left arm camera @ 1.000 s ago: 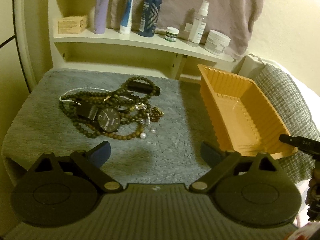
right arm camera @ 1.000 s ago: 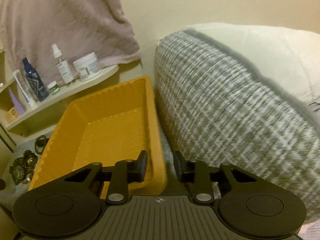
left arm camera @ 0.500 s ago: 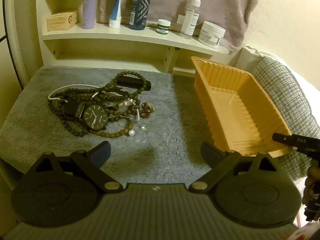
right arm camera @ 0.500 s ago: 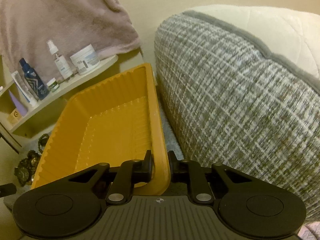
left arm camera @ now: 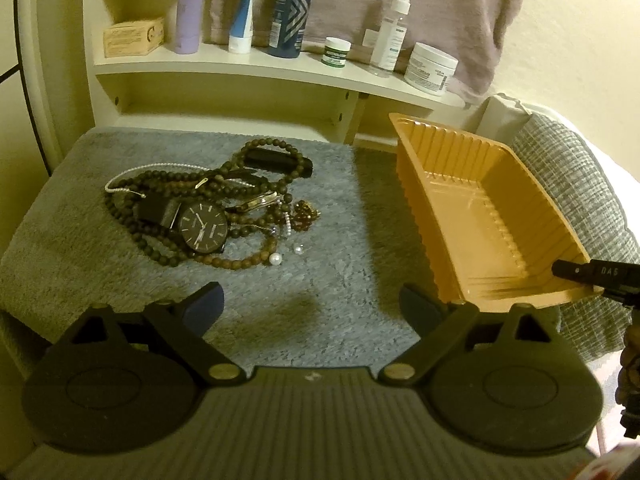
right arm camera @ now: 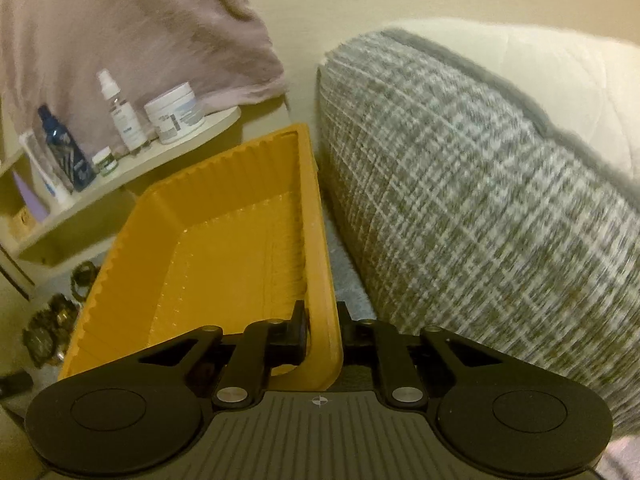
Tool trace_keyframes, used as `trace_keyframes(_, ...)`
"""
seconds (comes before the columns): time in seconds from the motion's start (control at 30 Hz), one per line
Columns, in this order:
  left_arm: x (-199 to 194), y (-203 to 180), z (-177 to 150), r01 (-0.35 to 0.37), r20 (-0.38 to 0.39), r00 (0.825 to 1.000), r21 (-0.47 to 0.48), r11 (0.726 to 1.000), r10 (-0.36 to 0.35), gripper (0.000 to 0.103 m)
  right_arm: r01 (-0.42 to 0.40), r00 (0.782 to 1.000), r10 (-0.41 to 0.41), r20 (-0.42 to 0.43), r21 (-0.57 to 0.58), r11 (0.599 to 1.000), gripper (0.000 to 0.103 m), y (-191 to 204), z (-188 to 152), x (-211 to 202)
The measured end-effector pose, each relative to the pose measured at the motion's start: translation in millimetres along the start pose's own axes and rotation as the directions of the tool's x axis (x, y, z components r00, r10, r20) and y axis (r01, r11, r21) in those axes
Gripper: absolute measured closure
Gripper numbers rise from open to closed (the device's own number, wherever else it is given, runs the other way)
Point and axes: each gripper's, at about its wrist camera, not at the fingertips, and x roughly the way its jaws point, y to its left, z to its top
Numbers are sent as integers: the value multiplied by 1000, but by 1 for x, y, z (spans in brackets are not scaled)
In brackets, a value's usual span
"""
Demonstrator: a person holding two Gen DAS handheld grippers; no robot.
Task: Organize jewelry
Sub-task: 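Lower the left gripper onto the black watch while the right gripper holds the tray rim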
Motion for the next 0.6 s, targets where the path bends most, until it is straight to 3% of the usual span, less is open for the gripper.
trace_keyframes(0.17, -1, 6, -2, 7, 6, 1000, -3, 1000, -6, 14, 16, 1000, -15, 7, -27, 1000, 90, 9, 2, -3)
trace_keyframes(0.33, -2, 14, -2, 1, 13, 1000, -12, 1000, -1, 14, 73, 997, -68, 38, -142, 987, 91, 36, 8, -8)
trace_keyframes(0.6, 0, 29, 4, -1, 22, 1000, -39, 999, 2, 14, 48, 993, -69, -97, -207, 977, 91, 54, 22, 7)
